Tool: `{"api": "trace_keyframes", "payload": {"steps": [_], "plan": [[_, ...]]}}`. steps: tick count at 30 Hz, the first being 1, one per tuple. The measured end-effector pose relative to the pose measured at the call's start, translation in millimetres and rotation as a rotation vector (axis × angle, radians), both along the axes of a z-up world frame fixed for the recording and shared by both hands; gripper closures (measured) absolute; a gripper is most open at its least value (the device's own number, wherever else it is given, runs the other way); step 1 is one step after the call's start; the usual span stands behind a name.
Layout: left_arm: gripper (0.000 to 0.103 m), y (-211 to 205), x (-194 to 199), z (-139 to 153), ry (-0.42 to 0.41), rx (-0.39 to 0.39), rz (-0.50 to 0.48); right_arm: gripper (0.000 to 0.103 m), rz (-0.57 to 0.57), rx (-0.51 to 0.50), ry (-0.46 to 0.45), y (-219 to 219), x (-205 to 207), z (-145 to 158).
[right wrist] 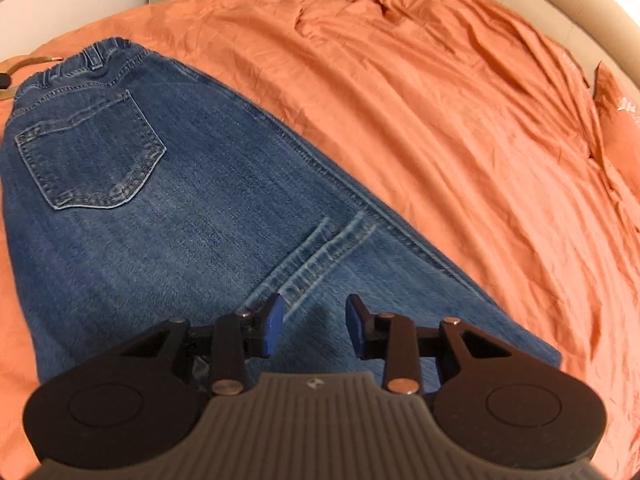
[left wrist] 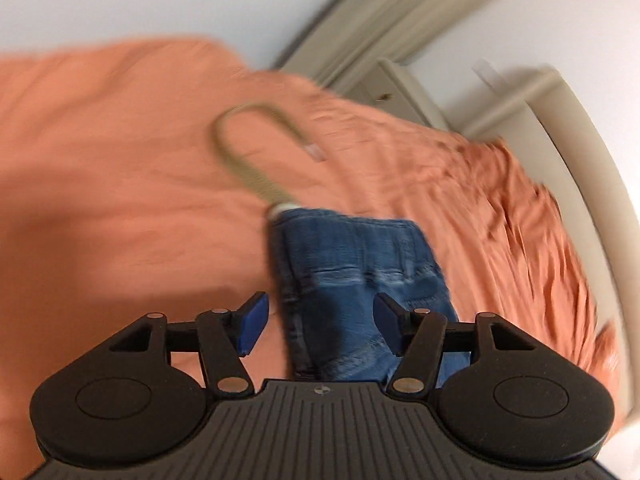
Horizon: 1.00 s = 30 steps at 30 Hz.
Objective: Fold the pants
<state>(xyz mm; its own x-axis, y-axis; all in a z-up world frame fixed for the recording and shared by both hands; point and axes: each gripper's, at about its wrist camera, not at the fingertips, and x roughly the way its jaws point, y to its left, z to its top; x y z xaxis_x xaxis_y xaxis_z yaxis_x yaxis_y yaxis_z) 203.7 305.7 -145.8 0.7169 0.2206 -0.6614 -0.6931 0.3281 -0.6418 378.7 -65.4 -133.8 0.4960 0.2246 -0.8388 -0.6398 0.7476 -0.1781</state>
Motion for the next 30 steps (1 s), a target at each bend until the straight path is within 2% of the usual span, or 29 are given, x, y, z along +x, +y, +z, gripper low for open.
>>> {"api": "trace_keyframes", "payload": {"steps": [3, 5, 8, 13, 15, 16, 18, 21, 28, 30], "plan": [[0.033, 12, 2, -24, -0.013, -0.136, 0.005, 0.073, -0.006, 0.008, 0.055, 3, 8, -13], [0.032, 17, 5, -36, -0.024, -0.197, 0.031, 0.073, -0.008, 0.004, 0.079, 5, 11, -20], [0.029, 21, 12, -44, -0.063, -0.211, 0.063, 0.073, -0.012, 0.012, 0.109, 5, 16, -25], [0.031, 25, 28, -51, -0.082, -0.201, 0.063, 0.073, -0.017, 0.029, 0.129, 2, 16, -28], [0.047, 28, 31, -53, -0.089, -0.197, 0.058, 0.073, -0.014, 0.027, 0.132, 3, 16, -29], [0.05, 29, 31, -53, -0.084, -0.197, 0.056, 0.073, -0.013, 0.026, 0.133, 3, 16, -30], [0.063, 28, 29, -51, -0.086, -0.191, 0.054, 0.073, -0.015, 0.027, 0.135, 3, 16, -31], [0.076, 20, 28, -34, -0.113, -0.112, 0.019, 0.073, -0.023, 0.031, 0.135, 1, 17, -31], [0.082, -38, 31, 35, -0.216, 0.227, -0.195, 0.072, -0.03, 0.022, 0.082, 1, 5, -19], [0.082, -68, 31, 56, -0.22, 0.359, -0.282, 0.071, -0.035, 0.033, 0.058, -4, -2, -11]]}}
